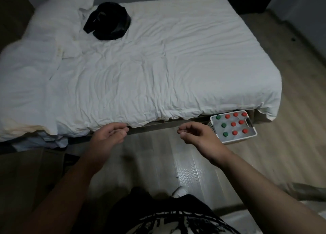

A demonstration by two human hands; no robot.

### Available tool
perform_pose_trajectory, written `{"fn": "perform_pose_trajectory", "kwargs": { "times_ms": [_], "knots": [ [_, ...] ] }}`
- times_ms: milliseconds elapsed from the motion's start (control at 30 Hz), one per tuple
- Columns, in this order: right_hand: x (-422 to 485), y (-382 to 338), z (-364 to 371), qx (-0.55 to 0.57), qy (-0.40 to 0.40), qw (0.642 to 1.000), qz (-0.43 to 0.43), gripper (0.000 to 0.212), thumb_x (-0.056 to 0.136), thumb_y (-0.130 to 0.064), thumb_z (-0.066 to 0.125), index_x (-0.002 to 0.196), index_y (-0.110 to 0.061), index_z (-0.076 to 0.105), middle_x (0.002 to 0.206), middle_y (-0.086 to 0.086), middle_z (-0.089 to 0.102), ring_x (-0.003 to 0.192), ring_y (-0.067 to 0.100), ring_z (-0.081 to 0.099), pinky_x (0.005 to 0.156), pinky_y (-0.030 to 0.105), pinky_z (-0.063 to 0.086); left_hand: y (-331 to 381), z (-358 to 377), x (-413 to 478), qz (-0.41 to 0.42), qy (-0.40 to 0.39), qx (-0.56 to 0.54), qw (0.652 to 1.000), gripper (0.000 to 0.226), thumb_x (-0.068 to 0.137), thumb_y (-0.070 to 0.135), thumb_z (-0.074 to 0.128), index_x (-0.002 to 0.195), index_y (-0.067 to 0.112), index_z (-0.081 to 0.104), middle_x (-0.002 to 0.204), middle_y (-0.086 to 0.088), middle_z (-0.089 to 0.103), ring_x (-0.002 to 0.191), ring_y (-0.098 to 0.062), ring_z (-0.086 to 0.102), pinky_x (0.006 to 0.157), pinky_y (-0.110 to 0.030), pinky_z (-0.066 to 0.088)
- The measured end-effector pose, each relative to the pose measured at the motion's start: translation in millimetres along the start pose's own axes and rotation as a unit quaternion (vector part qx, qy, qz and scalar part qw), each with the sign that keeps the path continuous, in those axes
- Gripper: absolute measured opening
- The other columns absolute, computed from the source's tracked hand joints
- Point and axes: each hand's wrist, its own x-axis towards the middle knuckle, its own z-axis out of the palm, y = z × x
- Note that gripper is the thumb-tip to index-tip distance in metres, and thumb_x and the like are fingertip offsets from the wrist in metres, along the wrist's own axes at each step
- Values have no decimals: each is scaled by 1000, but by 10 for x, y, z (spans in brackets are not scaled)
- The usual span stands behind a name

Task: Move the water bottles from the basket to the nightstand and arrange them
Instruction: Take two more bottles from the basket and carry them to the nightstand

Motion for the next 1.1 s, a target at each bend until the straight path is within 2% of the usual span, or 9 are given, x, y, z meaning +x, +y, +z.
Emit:
{"fn": "perform_pose_trajectory", "kwargs": {
  "times_ms": [167,300,400,500,600,800,900,1000,1100],
  "knots": [
    [-87,96,-379,15,26,1000,7,18,85,-2,66,103,-4,68,103,14,71,91,10,65,74,13,51,27,313,-4,1,-18,21,1000,27,74,26,61,99,21,68,97,3,76,105,-18,67,87,-31,51],
    [-203,239,-684,41,68,996,31,17,85,-2,66,101,-6,68,102,13,71,89,8,65,73,14,52,172,652,156,-6,-73,61,995,26,74,26,60,97,22,69,97,5,76,101,-16,68,89,-32,52],
    [-272,345,-910,74,112,990,51,16,85,0,65,97,-10,68,97,10,71,86,8,65,70,14,51,300,954,380,-3,-122,99,988,23,75,26,62,97,25,71,99,3,76,101,-17,69,93,-39,52],
    [-301,430,-1121,102,163,979,72,16,85,1,64,98,-8,68,93,7,69,81,6,63,68,13,50,410,1302,668,-4,-168,110,980,14,87,13,66,97,22,71,100,-2,75,100,-20,68,96,-42,50],
    [-301,485,-1283,119,214,965,94,17,85,1,65,94,-12,68,96,10,69,81,10,62,66,13,49,509,1631,980,4,-226,132,965,20,92,6,59,96,20,72,100,-3,75,99,-20,68,95,-39,50],
    [-172,389,-1520,131,287,942,114,17,85,-2,65,93,-17,68,101,13,71,86,12,64,71,15,51,694,2127,1527,-13,-335,140,932,30,91,4,60,90,29,76,99,-1,75,93,-12,69,93,-35,50],
    [-86,366,-1600,152,325,927,112,18,85,-2,65,94,-17,68,100,12,71,86,10,64,71,14,50,745,2389,1716,-8,-379,170,910,19,81,17,69,90,31,76,98,0,75,92,-13,69,89,-32,52],
    [-106,403,-1636,173,359,910,113,18,85,-2,65,95,-17,68,99,9,71,86,8,64,70,14,49,775,2668,1811,5,-418,202,886,21,74,26,66,93,29,75,99,0,75,92,-13,68,90,-35,51],
    [-228,469,-1708,181,389,895,122,18,85,-3,65,98,-15,69,98,5,72,88,9,66,71,15,51,805,2997,1820,13,-451,220,865,21,85,12,68,92,30,74,100,1,75,96,-14,69,92,-34,51]
  ]
}}
